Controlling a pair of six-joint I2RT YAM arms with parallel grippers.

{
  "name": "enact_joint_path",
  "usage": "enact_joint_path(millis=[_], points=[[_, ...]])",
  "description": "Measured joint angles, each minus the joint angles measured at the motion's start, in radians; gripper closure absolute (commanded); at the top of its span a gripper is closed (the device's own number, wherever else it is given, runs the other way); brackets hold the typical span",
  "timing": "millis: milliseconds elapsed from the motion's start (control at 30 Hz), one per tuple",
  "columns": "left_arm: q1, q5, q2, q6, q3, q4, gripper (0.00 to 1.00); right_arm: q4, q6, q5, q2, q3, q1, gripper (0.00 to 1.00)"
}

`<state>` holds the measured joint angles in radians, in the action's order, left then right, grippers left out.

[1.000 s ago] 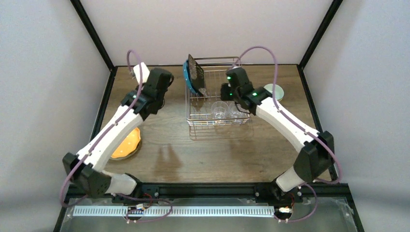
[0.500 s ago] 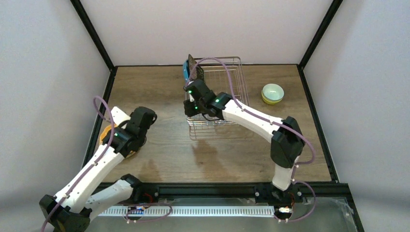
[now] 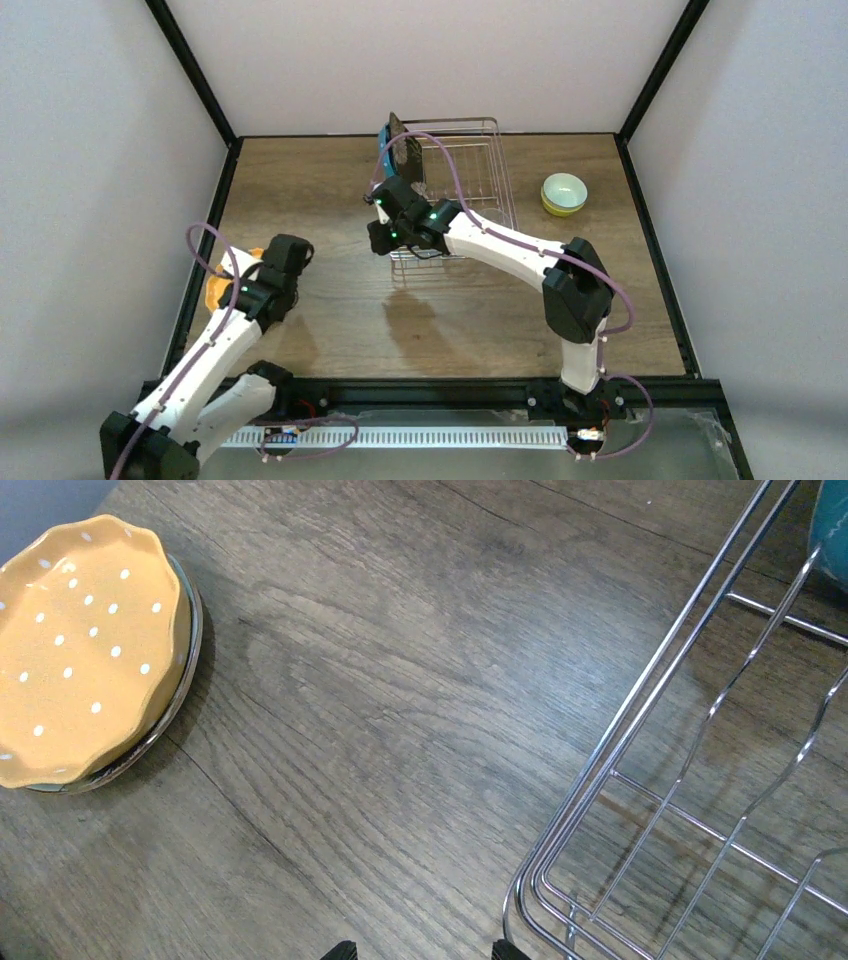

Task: Load the mixed dishes into the dish rack
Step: Move the plate to the center of the board.

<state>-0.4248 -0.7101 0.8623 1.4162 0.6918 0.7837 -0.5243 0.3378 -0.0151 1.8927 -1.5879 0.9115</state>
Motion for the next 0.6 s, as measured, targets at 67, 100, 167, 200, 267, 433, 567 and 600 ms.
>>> enact_joint_path(millis=[67,100,167,200,267,433,567,600], points=[[0.085,0.047,0.000,-0.036,-0.028,-0.052,0.13,0.000,-0.006,0.000,0.000,0.000,0.000,0.21],[0.122,0.068,0.001,-0.054,-0.040,-0.073,0.13,0.000,-0.010,0.002,0.000,0.000,0.000,0.21],[0.213,0.127,0.008,-0.101,-0.063,-0.127,0.13,-0.002,-0.017,0.010,0.000,0.000,0.000,0.21],[0.255,0.160,0.015,-0.125,-0.072,-0.157,0.13,-0.002,-0.020,0.014,0.000,0.000,0.000,0.21],[0.321,0.220,0.038,-0.167,-0.083,-0.210,0.13,-0.003,-0.024,0.025,-0.001,0.000,0.000,0.21],[0.412,0.357,0.112,-0.237,-0.110,-0.329,0.13,-0.005,-0.028,0.054,-0.005,0.000,0.000,0.20],[0.464,0.464,0.151,-0.249,-0.153,-0.411,0.13,-0.010,-0.032,0.075,-0.015,0.000,0.000,0.20],[0.474,0.485,0.157,-0.249,-0.167,-0.429,0.13,-0.010,-0.032,0.079,-0.016,0.000,0.000,0.20]])
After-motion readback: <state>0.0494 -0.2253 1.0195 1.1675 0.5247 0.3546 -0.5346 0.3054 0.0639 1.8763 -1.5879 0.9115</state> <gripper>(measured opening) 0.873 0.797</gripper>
